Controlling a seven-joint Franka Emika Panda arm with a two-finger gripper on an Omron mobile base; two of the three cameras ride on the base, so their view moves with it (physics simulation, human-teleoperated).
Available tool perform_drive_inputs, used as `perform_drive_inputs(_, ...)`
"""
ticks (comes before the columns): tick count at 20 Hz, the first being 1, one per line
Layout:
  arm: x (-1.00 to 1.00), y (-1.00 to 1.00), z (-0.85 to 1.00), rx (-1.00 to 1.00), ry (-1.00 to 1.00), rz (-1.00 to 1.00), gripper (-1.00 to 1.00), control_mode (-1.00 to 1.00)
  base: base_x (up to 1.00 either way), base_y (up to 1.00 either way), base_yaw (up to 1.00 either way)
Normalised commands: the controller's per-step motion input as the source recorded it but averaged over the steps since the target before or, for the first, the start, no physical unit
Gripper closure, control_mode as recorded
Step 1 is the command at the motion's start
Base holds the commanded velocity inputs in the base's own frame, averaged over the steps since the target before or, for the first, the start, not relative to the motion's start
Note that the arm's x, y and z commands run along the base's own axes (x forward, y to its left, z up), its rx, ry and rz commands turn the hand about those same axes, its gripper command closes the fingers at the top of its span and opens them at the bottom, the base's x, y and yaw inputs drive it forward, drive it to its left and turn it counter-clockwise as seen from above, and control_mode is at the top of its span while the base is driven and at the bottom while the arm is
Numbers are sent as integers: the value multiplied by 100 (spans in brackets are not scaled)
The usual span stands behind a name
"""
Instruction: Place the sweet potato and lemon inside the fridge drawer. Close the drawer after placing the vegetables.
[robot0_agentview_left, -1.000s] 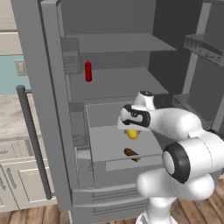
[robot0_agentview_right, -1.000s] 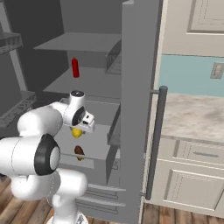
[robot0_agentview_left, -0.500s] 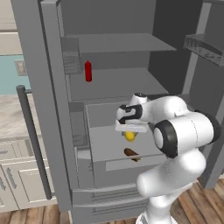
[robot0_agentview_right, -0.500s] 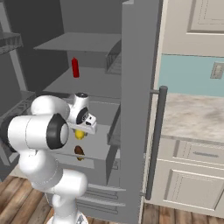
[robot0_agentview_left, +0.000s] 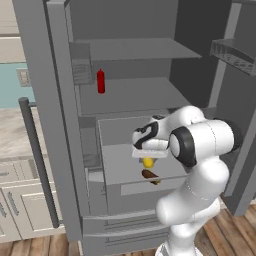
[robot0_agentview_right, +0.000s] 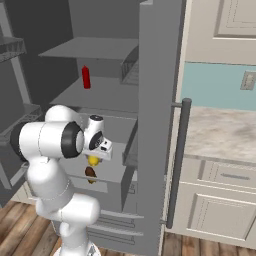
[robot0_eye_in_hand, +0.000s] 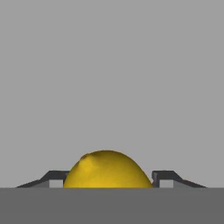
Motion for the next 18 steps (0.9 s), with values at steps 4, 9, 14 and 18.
perform_drive_inputs(4,8,0,-43,0,2,2,100,-100,0,0,0)
perform_drive_inputs(9,3,-2,-47,-1,3,0,-100,-100,0,0,0)
perform_drive_inputs(14,-6,-11,-12,0,0,0,-100,-100,0,0,0)
perform_drive_inputs(18,-2,0,11,0,-4,0,-100,-100,0,0,0)
